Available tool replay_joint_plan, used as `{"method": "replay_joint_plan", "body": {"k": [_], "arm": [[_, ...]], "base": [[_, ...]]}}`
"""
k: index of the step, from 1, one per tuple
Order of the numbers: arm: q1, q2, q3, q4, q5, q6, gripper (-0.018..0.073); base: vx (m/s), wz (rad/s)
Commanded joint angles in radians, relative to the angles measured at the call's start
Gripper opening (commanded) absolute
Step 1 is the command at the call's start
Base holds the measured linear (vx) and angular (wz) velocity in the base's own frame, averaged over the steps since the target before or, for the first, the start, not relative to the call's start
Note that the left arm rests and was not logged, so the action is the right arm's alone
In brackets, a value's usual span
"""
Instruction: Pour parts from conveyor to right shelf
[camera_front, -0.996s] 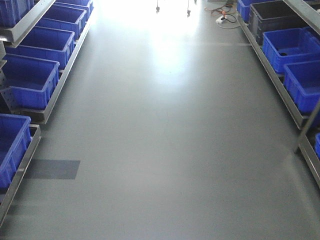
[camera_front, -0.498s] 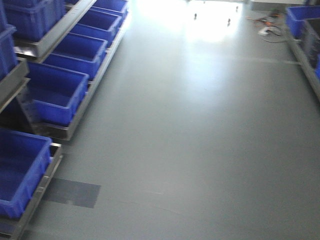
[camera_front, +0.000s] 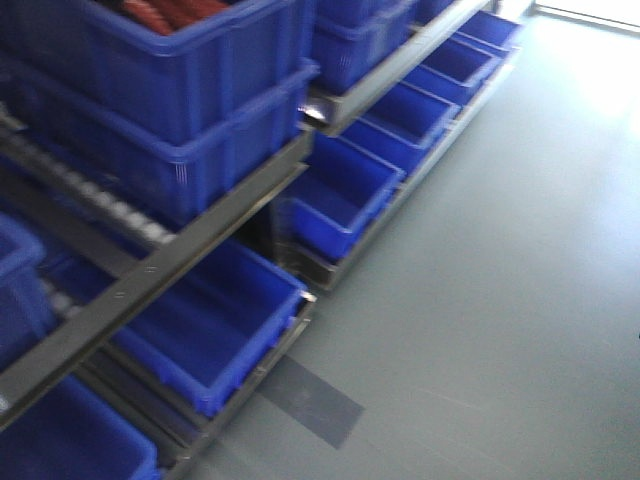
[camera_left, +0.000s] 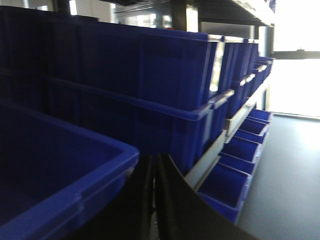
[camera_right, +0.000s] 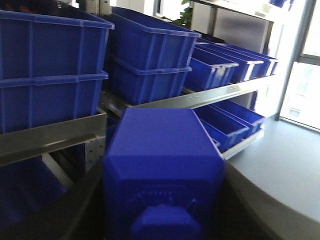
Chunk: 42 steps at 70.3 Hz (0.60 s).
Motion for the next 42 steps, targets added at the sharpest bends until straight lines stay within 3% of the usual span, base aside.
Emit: {"method": "replay_joint_plan", "body": {"k": [1, 42], "arm": [[-0.004, 0.015, -0.029, -0.010, -0.086, -0.012, -0.0009], [-0.004, 0.015, -0.029, -0.010, -0.086, -0.012, -0.0009]], "base": [[0.21, 0.84], [0.16, 0.84]]}}
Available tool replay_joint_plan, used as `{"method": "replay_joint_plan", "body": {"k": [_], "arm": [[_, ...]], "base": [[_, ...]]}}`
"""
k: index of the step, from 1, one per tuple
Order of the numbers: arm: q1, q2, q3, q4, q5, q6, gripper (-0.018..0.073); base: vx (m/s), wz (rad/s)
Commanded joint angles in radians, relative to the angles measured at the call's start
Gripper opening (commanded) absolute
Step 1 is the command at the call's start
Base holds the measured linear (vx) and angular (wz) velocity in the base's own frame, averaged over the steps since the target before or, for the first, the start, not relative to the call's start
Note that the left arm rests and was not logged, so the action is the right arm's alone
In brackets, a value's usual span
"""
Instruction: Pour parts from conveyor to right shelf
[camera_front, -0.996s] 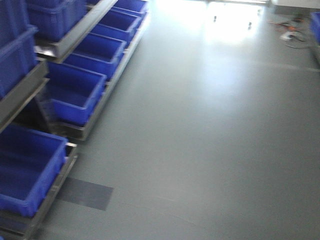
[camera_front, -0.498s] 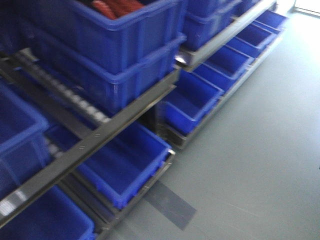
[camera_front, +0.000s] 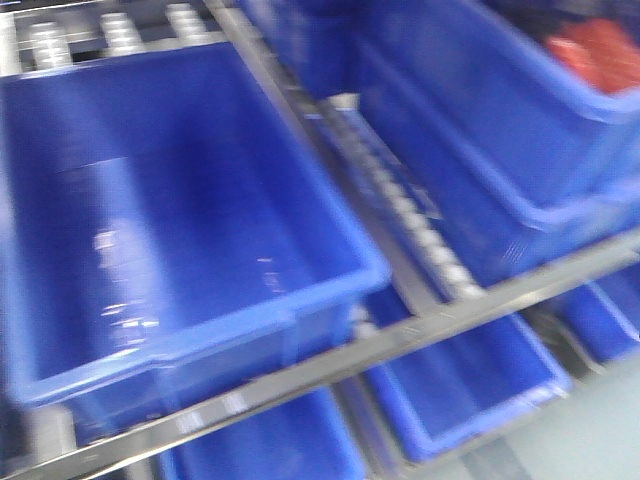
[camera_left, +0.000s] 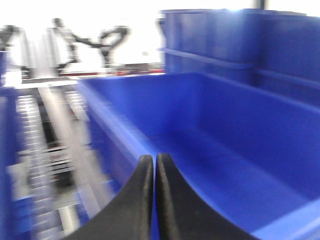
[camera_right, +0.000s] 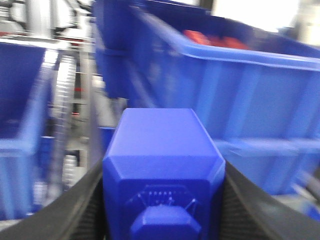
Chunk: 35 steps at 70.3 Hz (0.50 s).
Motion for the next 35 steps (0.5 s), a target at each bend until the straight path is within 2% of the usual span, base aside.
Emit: {"method": "replay_joint_plan", "body": {"k": [1, 17, 35], "arm": [[-0.004, 0.015, -0.029, -0.010, -0.086, -0.012, -0.0009], [-0.004, 0.015, -0.029, -0.010, -0.086, -0.012, -0.0009], [-0.004, 0.015, -0.029, -0.010, -0.086, -0.012, -0.0009]], "base": [[0.08, 0.90], [0.06, 0.76], [0.04, 0.41]]}}
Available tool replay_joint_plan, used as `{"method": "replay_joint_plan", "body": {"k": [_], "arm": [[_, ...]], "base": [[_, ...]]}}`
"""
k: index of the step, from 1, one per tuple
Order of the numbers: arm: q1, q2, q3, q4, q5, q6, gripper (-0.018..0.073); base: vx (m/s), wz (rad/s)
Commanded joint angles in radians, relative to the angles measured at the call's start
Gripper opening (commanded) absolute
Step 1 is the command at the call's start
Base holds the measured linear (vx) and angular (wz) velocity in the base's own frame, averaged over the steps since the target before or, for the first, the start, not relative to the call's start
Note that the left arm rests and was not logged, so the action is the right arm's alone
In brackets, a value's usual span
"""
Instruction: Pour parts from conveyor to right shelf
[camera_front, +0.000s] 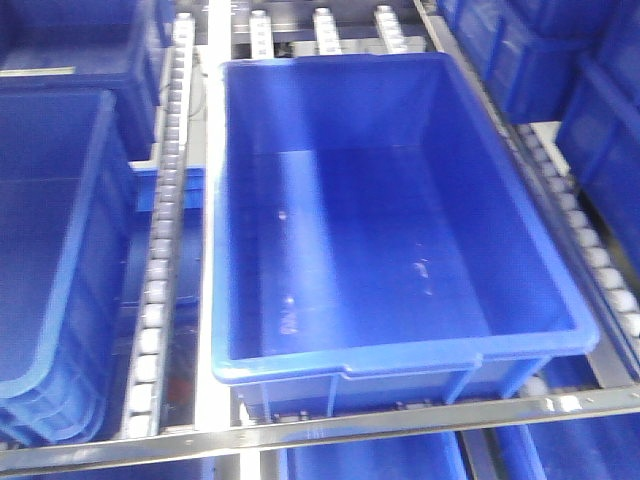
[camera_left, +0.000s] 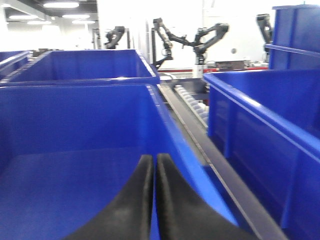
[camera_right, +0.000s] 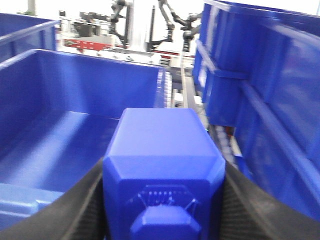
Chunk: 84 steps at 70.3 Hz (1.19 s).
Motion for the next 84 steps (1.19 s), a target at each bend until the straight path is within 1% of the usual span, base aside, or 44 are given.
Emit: {"method": "replay_joint_plan", "body": {"k": [1, 37, 84], "arm": [[-0.004, 0.015, -0.029, -0.010, -0.086, -0.012, -0.0009], [-0.004, 0.015, -0.029, -0.010, -0.086, -0.012, -0.0009], [-0.004, 0.015, -0.029, -0.010, -0.086, -0.012, -0.0009]], "base": [[0.02, 0.25], [0.04, 0.15], [0.07, 0.03]]}}
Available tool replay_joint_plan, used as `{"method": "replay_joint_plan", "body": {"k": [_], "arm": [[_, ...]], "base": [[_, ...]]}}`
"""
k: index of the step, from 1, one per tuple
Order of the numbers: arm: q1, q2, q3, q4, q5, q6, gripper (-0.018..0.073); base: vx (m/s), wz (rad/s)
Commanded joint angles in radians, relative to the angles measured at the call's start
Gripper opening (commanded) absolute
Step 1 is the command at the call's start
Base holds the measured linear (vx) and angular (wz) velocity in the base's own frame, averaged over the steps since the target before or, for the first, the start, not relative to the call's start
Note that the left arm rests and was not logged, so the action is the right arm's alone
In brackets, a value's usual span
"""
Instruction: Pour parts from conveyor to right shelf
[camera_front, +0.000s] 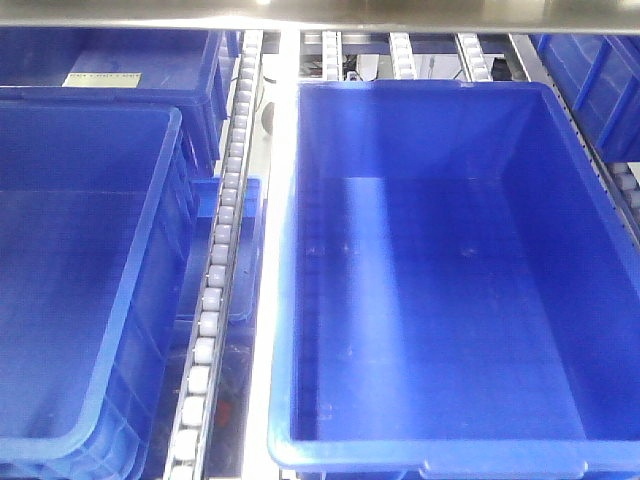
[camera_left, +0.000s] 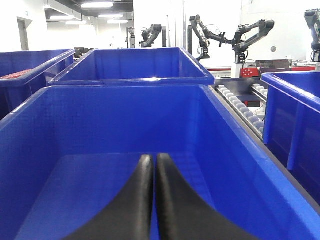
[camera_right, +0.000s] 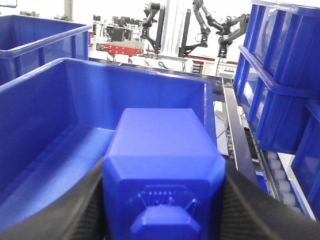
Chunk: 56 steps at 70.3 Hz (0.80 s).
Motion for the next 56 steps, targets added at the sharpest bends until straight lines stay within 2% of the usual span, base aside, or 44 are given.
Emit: {"method": "replay_joint_plan", "body": {"k": [1, 56], "arm": [[-0.004, 0.015, -0.029, -0.010, -0.086, -0.012, -0.0009], [-0.004, 0.015, -0.029, -0.010, -0.086, -0.012, -0.0009]], "base": [[0.07, 0.00], [0.06, 0.00]]}}
